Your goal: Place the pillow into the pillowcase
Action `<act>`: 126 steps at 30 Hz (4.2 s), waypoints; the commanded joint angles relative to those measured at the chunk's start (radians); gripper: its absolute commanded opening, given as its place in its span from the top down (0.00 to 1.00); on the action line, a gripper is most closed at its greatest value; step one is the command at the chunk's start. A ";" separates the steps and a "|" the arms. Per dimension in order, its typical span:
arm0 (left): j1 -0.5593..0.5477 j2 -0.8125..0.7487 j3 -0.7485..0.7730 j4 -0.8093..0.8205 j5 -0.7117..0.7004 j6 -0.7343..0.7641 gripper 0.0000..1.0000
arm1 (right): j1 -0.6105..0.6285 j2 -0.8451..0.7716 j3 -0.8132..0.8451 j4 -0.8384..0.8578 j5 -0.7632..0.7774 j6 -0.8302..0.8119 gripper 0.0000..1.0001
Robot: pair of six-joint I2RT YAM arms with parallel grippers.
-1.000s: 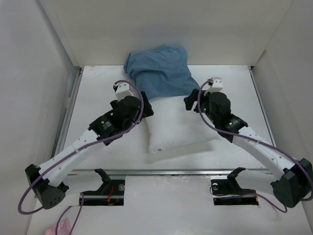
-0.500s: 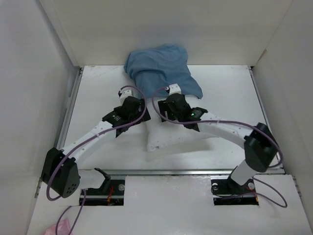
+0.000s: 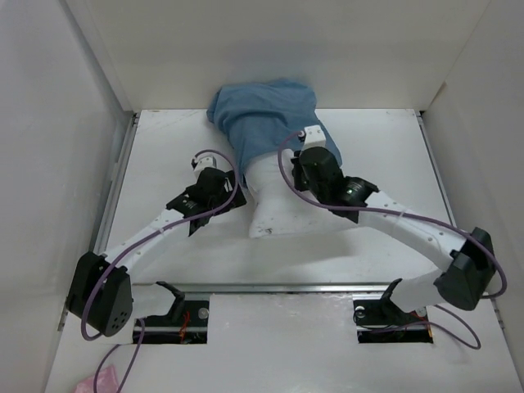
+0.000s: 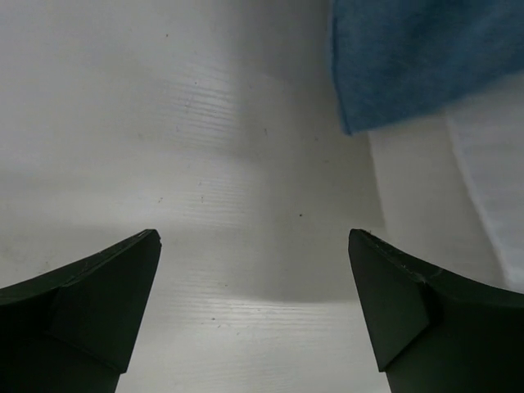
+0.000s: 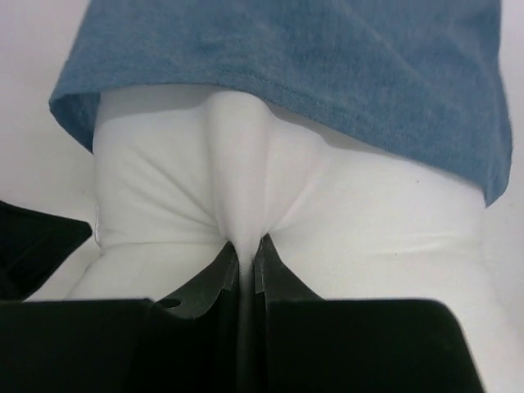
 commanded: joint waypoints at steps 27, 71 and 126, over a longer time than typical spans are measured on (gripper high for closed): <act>-0.033 0.195 0.033 0.405 -0.105 -0.038 0.99 | -0.088 -0.062 0.289 -0.005 -0.150 -0.121 1.00; -0.065 0.109 0.311 0.137 -0.166 0.493 0.19 | -0.007 -0.062 -0.386 0.904 0.232 0.106 1.00; -0.424 -0.222 0.217 -0.097 0.282 0.117 1.00 | 0.031 0.338 -0.329 1.548 0.488 0.087 1.00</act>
